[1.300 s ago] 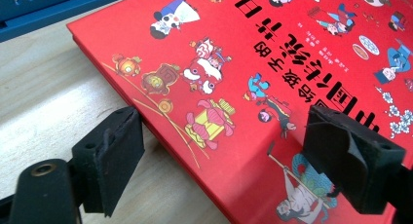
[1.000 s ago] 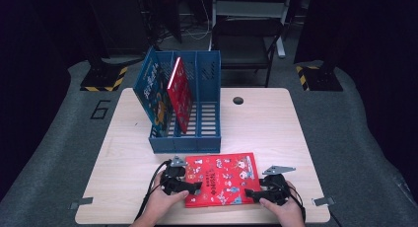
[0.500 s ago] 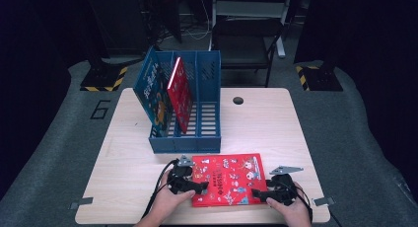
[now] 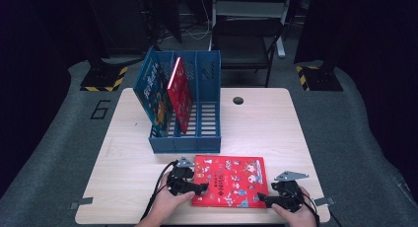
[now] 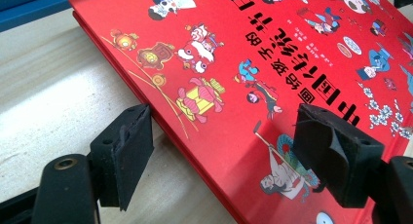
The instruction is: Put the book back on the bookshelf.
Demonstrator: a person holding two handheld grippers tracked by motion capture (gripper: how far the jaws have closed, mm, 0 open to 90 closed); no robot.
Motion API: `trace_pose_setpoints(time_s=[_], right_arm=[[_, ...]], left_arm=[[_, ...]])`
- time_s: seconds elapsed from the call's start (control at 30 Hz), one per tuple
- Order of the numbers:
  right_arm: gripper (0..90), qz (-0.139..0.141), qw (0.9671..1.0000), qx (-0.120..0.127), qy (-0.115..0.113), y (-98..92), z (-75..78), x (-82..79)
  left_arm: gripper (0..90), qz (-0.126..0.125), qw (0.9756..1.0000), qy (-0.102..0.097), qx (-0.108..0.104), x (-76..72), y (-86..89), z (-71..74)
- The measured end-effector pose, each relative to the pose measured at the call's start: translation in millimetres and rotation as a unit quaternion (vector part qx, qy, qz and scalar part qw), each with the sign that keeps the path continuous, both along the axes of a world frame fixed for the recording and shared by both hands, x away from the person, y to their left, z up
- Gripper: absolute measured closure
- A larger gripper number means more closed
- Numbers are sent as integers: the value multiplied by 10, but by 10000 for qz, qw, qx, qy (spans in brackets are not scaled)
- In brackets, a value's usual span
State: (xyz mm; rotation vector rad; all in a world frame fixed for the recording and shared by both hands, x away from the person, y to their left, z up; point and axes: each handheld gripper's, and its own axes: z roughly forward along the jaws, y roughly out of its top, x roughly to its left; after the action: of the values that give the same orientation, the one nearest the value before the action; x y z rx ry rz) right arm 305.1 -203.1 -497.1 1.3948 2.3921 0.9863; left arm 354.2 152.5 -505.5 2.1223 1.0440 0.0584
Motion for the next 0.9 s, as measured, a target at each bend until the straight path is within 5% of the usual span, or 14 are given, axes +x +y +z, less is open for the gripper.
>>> trace_pose_setpoints(time_s=[0.3,0.53,0.9], right_arm=[[471,265,9994,-200,-41,-32,35,-214],[536,166,9997,71,137,-76,6,-206],[633,250,9993,125,228,-62,7,-217]], left_arm=[[227,-34,10000,49,-12,-48,10,-1],[257,-97,9999,89,1,-91,20,21],[248,-159,9996,249,-25,-143,32,25]])
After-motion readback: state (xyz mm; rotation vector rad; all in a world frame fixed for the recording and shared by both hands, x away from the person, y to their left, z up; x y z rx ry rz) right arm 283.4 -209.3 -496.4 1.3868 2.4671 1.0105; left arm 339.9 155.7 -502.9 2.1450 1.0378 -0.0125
